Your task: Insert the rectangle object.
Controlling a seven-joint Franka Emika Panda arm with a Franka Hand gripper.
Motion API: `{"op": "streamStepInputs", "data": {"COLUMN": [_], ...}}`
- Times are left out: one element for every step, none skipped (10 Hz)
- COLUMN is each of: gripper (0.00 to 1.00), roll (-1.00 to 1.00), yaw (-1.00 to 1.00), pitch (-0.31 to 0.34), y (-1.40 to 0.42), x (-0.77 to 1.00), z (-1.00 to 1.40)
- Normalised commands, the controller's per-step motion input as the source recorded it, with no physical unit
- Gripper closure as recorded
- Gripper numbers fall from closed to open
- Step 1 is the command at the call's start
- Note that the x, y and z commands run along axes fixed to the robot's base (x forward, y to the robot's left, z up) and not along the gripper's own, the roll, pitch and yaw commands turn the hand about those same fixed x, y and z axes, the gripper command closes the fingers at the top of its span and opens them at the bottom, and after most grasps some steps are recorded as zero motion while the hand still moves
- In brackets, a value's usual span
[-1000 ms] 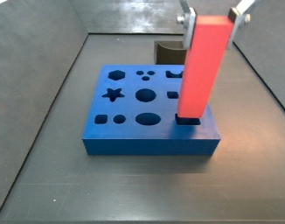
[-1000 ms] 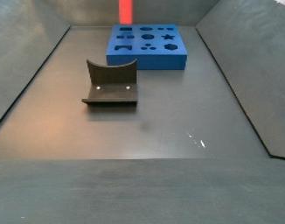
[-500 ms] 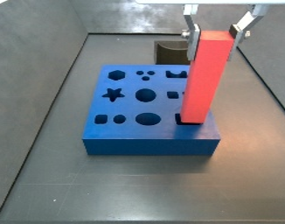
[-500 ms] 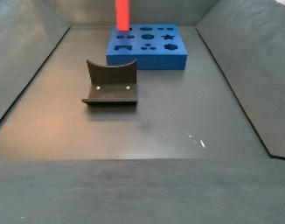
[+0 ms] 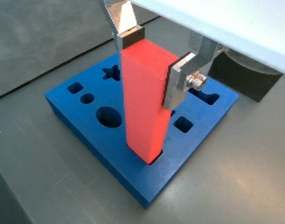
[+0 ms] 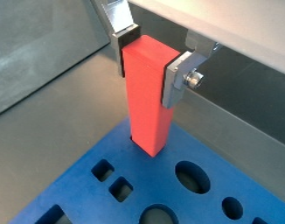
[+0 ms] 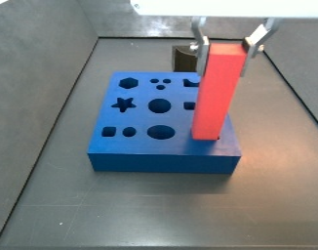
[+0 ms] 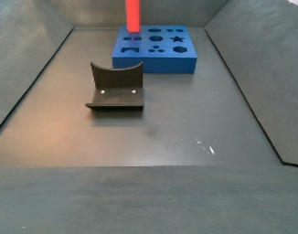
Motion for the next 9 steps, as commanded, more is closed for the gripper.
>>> {"op": "streamStepInputs", "data": {"gripper": [1.00,1.00,1.00,1.00,1.00,1.00,1.00,1.00,1.00], "roll": [0.01,0.00,0.00,0.00,0.00,0.00,0.00,-0.05,0.00], "yaw": [0.12,0.10,0.08,0.00,0.00,0.00,0.00,0.00,0.00], "pitch": [-0.013,-0.021,-0.017,-0.016,-0.006,0.000,-0.004,-0.060,0.000], "y": [0.00,0.00,0.00,0.00,0.00,0.00,-0.01,0.00,0.00], "x": [-0.07,-0.06,0.00,0.00,0.00,0.04,0.03,0.00,0.00], "z": [-0.27,-0.31,-0.33,-0.41,-0.46,-0.35,-0.37,-0.11,0.00]}}
